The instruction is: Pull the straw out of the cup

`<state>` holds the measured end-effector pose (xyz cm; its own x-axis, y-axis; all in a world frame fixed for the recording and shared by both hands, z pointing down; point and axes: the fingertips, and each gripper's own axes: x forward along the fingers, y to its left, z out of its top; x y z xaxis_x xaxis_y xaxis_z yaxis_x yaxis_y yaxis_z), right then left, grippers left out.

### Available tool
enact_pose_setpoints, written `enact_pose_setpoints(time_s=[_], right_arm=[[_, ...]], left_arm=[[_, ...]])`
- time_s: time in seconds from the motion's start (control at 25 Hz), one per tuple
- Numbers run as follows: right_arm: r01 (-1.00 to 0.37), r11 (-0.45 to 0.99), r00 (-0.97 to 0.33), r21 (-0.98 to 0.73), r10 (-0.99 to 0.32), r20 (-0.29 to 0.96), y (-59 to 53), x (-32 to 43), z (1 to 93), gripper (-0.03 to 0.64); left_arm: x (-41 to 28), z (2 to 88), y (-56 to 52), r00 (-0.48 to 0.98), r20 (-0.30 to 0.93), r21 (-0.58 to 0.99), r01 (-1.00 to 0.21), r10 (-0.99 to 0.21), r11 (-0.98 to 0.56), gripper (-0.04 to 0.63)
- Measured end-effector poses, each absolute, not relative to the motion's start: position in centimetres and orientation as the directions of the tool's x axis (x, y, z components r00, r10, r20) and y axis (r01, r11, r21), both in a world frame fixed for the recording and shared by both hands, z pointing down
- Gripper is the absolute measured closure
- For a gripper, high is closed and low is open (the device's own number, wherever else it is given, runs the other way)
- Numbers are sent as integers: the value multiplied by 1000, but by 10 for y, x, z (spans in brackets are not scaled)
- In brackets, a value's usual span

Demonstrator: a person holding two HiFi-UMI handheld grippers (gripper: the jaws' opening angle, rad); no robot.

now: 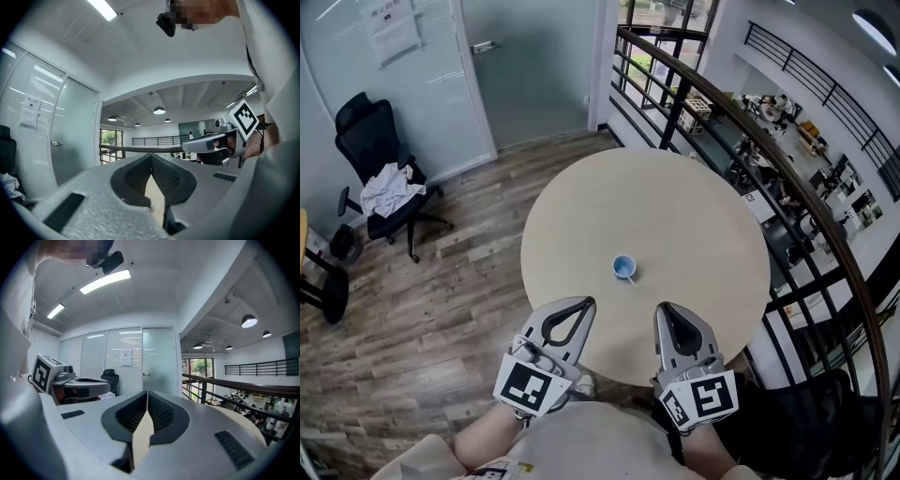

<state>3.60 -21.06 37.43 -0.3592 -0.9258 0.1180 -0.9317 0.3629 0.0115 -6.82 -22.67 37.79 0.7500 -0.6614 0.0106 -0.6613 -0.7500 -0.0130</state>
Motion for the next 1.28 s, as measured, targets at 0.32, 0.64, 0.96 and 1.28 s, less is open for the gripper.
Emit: enact_pose_setpoints(time_s=[0.32,0.64,0.96,1.28], right_arm=[[-943,331,-327,10,-936,127,-226,38,377,592],[-955,293,-281,53,-944,172,-230,58,383,592],[-940,338,-323,40,-924,205,-239,61,401,591],[-920,389,-366,39,-892,266,-261,54,427,589]], left_arm=[[-69,377,-244,765,12,-17,-644,-644,-765,581],[-54,372,-242,765,13,-10,-644,-644,-765,581],[-58,376,-246,725,32,-3,-688,-688,-726,581],[-55,393,-266,681,59,5,-731,-730,-682,581]])
